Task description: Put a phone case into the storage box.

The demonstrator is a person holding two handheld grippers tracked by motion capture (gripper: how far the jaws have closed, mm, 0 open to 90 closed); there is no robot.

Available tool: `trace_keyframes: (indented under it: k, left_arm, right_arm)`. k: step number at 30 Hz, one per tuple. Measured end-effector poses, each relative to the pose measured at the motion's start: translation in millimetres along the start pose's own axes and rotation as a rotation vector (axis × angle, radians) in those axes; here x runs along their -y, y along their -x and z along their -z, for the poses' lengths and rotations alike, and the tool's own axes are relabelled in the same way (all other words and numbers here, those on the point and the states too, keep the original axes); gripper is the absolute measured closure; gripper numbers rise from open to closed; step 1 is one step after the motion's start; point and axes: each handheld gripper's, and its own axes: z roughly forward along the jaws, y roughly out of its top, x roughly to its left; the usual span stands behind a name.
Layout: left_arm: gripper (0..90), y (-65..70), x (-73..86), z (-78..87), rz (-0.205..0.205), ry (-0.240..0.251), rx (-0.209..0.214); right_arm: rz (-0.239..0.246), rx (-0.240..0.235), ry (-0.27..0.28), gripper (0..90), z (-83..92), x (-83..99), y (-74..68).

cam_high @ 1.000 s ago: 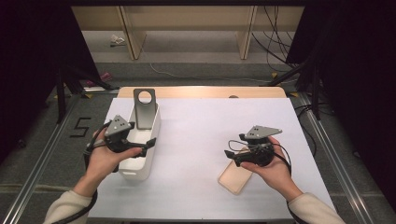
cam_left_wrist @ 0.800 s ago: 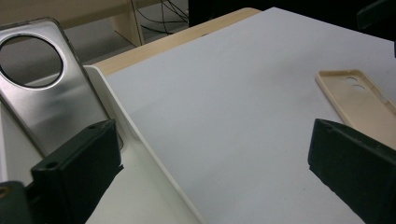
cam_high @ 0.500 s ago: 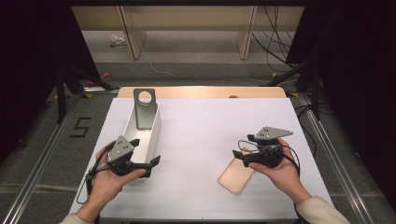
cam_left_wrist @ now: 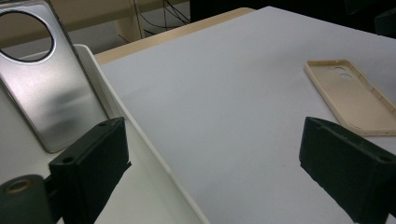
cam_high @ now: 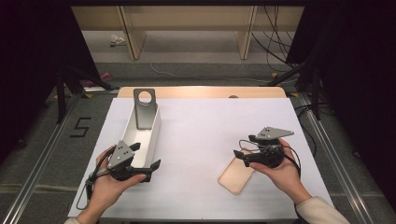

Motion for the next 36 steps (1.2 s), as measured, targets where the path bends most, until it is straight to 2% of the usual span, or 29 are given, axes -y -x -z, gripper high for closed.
trace_keyframes:
  k: [18, 23, 29, 32, 34, 36]
  left_arm:
    - [8.3, 1.3, 0.2, -0.7, -0.006, -0.015, 0.002]
    - [8.3, 1.3, -0.7, -0.6, -0.003, -0.004, 0.0]
    - [8.8, 4.0, -1.5, -2.7, 0.0, 0.002, 0.014]
    - [9.0, 5.8, -1.4, -2.7, -0.002, 0.001, 0.018]
    - [9.4, 5.5, -1.3, -2.5, 0.005, 0.002, 0.015]
    - [9.8, 5.4, -1.7, -1.8, 0.006, 0.008, 0.011]
  right_arm:
    - [0.001, -0.001, 0.008, 17.3, 1.8, 0.3, 0.1]
    - [-0.001, 0.0, 0.006, 17.9, 2.1, -0.2, 0.4]
    - [-0.028, 0.021, -0.014, 21.2, 1.5, 0.0, 7.7]
    - [-0.053, 0.035, -0.026, 28.7, 3.5, 0.7, 12.9]
    - [-0.059, 0.051, -0.045, 41.8, 5.3, 0.8, 15.9]
    - [-0.046, 0.043, -0.071, 57.5, 7.5, 1.8, 19.0]
